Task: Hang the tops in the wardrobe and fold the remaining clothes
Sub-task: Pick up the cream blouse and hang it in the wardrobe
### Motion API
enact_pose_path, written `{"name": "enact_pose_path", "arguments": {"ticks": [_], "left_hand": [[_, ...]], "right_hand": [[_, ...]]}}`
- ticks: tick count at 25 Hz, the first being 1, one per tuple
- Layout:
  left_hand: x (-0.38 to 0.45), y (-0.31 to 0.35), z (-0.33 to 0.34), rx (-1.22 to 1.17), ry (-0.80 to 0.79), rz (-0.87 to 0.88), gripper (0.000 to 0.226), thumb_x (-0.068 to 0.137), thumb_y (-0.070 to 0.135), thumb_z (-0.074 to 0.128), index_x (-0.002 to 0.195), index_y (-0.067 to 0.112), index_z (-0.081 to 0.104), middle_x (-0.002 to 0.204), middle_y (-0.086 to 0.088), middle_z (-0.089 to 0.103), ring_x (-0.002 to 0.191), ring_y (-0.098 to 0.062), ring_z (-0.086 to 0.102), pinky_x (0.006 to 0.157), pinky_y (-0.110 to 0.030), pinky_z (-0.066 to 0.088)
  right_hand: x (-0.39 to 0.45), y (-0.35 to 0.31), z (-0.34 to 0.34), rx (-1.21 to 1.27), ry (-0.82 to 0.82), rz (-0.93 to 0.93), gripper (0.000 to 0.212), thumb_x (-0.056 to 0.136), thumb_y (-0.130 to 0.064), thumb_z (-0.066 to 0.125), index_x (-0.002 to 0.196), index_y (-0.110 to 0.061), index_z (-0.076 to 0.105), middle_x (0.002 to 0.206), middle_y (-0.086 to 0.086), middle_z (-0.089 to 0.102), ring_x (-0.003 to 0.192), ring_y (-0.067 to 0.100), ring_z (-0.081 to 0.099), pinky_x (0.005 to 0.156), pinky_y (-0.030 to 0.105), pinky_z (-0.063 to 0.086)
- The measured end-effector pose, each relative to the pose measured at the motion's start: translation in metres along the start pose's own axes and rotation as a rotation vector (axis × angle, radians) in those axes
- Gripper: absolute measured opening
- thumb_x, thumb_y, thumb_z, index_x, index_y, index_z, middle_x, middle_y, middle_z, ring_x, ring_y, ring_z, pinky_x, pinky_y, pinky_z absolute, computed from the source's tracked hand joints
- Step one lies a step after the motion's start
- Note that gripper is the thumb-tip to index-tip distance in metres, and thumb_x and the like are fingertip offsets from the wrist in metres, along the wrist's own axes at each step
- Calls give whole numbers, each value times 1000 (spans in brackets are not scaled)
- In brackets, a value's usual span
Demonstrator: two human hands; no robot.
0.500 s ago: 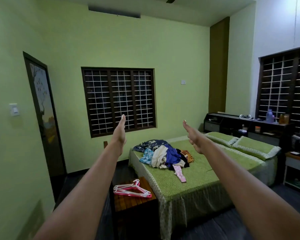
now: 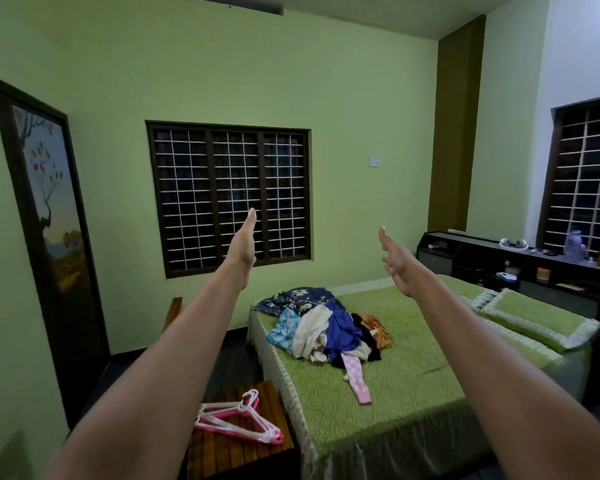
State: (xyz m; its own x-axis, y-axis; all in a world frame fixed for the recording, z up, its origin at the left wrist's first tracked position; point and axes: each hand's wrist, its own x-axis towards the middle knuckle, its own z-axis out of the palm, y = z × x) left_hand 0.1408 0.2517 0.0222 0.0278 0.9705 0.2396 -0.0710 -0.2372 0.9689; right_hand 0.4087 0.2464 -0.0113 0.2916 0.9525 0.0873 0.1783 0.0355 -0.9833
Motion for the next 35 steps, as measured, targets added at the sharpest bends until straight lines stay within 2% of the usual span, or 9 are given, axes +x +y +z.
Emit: {"name": "enact_pose_path", "arguments": {"ticks": [4,9,16,21,28,35], "left_hand": [[79,-41,44,8,5,-60,67,96,61,31,151,24,22,158,-4,20,145,-26,19,118,-46,17],[193,-96,91,6,-9,-64,68,94,63,31,151,26,22,158,-4,19,145,-28,19,118,-49,17],[381,-113,144,5,65,14,66,96,61,29,151,25,21,158,-4,20,145,-27,18,118,-49,17],[480,-149,197,58,60,-6,68,95,62,29,151,24,20,158,-3,21,145,-27,19,118,-49,17],[606,-215,264,31,251,12,67,95,62,31,150,25,24,157,0,23,145,-24,21,118,-47,17],[715,-246,328,51,444,-28,68,95,62,31,150,23,24,157,-1,25,144,-24,22,118,-46,18]], "right_hand": [[78,34,-4,-19,-30,84,88,86,-74,32,152,-18,17,159,12,11,146,31,14,119,50,10],[201,57,-23,-36,-5,61,87,87,-74,30,152,-19,16,159,13,11,146,31,12,119,48,10],[397,42,-38,-56,-30,15,82,89,-72,27,153,-20,16,159,10,12,145,33,14,118,47,10],[521,65,-52,-72,-112,39,82,89,-73,26,153,-23,13,160,8,11,144,37,15,116,50,10],[706,109,-66,-96,-268,20,80,89,-73,27,153,-26,15,160,6,12,144,37,15,116,46,12],[871,108,-98,-124,-400,-9,81,89,-72,26,153,-23,16,159,9,15,144,35,18,116,49,12]]}}
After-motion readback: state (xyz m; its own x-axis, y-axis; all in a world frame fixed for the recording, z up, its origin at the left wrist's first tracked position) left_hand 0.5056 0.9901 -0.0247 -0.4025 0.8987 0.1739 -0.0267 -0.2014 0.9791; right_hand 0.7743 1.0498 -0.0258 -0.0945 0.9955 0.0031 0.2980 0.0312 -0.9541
